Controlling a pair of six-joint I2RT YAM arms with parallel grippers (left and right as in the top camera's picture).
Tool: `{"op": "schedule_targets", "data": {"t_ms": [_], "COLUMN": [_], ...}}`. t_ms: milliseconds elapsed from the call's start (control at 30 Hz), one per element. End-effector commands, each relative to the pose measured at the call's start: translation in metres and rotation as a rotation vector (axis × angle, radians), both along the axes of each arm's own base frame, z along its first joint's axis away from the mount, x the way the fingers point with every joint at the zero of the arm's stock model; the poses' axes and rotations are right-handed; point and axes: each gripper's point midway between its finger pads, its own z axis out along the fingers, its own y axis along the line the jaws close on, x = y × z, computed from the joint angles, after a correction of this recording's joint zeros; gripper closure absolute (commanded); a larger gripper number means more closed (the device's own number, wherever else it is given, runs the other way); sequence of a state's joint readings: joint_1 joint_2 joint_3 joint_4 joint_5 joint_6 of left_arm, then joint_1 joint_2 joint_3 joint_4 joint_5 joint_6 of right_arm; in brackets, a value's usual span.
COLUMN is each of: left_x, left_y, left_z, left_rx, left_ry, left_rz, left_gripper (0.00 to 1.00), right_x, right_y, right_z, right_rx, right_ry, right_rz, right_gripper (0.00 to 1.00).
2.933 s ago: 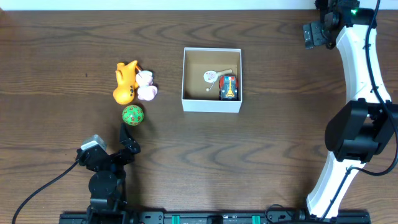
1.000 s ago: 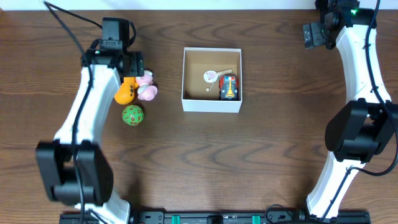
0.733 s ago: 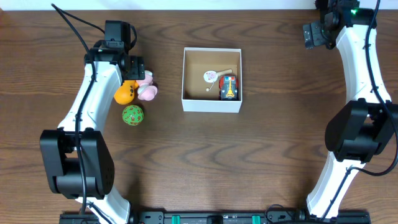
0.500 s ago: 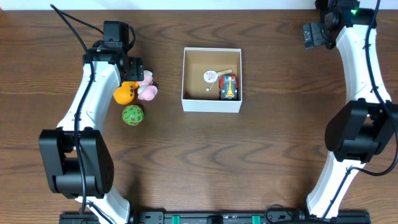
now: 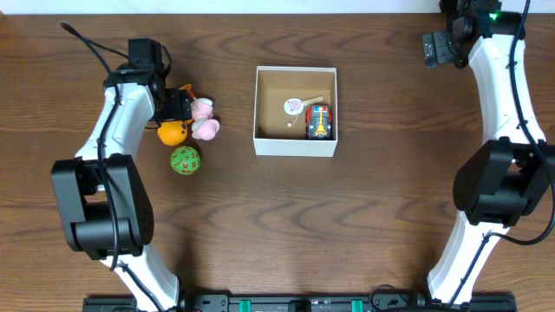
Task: Pack container
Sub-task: 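Close left gripper on the duck and lift it up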
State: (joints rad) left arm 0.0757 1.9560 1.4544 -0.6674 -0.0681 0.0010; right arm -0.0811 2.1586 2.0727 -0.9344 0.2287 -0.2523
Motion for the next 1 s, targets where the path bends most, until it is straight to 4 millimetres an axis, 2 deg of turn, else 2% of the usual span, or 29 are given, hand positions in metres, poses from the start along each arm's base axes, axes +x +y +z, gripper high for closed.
{"op": "schedule_targets", "data": {"t_ms": [0,167,400,500,567,767,967], "left_x": [-0.003,-0.007,-0.001,0.001,0.003,0.015,0.035], "left_y": [-0.016,-0.018,-0.012,0.001,0.008,0.01,0.012], "left_z": [-0.025,-0.041,-0.038,-0.033,-0.026,0.008,0.058], "left_rx": [-0.125,-0.138,-0.106,-0.036,0.002,0.019,0.033], "left_ry": [0.046,0.088,0.064,0.057,0.043,-0.059,-0.235], "left_rz": [-0.03,-0.03,-0.02,0.0,0.01,0.014,0.015], "left_gripper": [0.02,0.01,0.37,0.38,0.37,0.61,0.65], "right_x": [-0.002,-0.002,-0.002,-0.002,-0.002,-0.002,-0.002], "right_y": [-0.001,-0.001,-0.001,-0.001,-0.001,-0.001,-0.001], "right_z": [0.009,0.009,0.009,0.009,0.009,0.009,0.009], "right_rx": [0.001,0.001,0.001,0.001,0.001,0.001,0.001], "right_ry": [-0.019,-0.019,-0.019,-0.019,-0.019,-0.019,-0.019], "right_rz": [-0.017,-0.017,-0.017,-0.017,-0.016,-0.017,-0.017], "right_gripper": [0.01,0.01,0.01,0.01,0.01,0.01,0.01]}}
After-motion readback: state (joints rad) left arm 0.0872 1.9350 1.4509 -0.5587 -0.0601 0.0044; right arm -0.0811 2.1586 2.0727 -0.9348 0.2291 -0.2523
